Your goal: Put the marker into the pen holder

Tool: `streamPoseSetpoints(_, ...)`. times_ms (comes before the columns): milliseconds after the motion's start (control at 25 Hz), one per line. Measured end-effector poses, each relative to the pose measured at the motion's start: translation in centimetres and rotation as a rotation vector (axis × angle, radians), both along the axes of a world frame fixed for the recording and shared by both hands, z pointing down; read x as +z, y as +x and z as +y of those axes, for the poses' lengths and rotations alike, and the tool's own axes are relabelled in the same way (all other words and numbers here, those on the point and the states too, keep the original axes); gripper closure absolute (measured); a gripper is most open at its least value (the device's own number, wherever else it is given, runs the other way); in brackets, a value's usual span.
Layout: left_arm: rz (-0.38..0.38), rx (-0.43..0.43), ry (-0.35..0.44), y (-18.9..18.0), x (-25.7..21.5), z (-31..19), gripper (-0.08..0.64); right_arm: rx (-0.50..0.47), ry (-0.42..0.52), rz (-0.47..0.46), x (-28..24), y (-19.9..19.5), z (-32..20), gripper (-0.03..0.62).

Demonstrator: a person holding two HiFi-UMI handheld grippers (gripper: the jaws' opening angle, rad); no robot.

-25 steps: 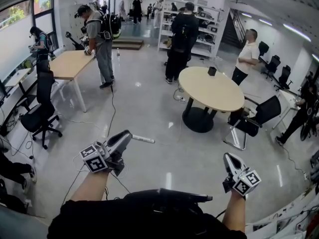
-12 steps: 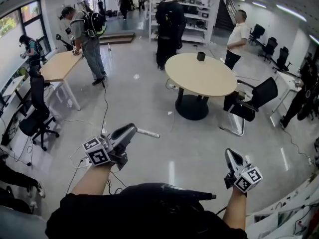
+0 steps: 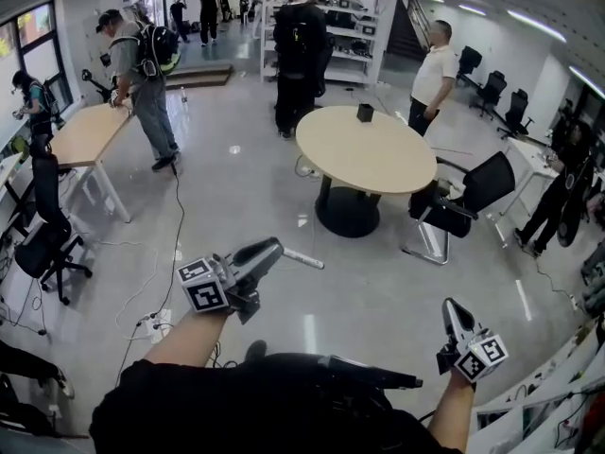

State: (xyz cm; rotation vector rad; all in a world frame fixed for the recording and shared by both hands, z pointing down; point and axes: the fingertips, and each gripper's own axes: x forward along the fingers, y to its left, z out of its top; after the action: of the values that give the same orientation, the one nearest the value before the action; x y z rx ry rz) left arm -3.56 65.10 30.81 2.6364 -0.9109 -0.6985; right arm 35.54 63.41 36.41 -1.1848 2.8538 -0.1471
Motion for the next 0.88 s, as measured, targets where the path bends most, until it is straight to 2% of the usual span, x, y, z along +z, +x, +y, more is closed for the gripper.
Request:
streamPoseSetpoints(200, 0.03, 0.036, 0.012, -6.4, -0.3, -5.3, 0.488, 0.05, 0.01, -0.02, -1.1, -6.0, -4.2, 0.589)
streamPoseSetpoints(400, 0.015, 0.056, 0.025, -13.6, -0.5, -10.2, 0.488, 0.037, 0.034, -0.039, -2.5, -14.6, -9.2, 0.589)
streamPoseSetpoints(560, 0.005, 0.053, 0.018, -18.5, 0.4, -12.5, 0.488, 0.011, 0.012, -0.022, -1.6, -20.2, -12.0, 0.589)
streamPoseSetpoints(720, 0.022, 0.032, -0.005, -22.2, 1.6, -14.6, 0.488, -0.009, -0.014, -0.009, -0.7, -24.0, -14.6, 0.591)
streamPoseSetpoints(880, 0.034, 0.003, -0.026, -24.0, 2.1, -16.4, 0.488, -0.038, -0.019, -0.007, -1.0, -25.9, -17.7, 0.589)
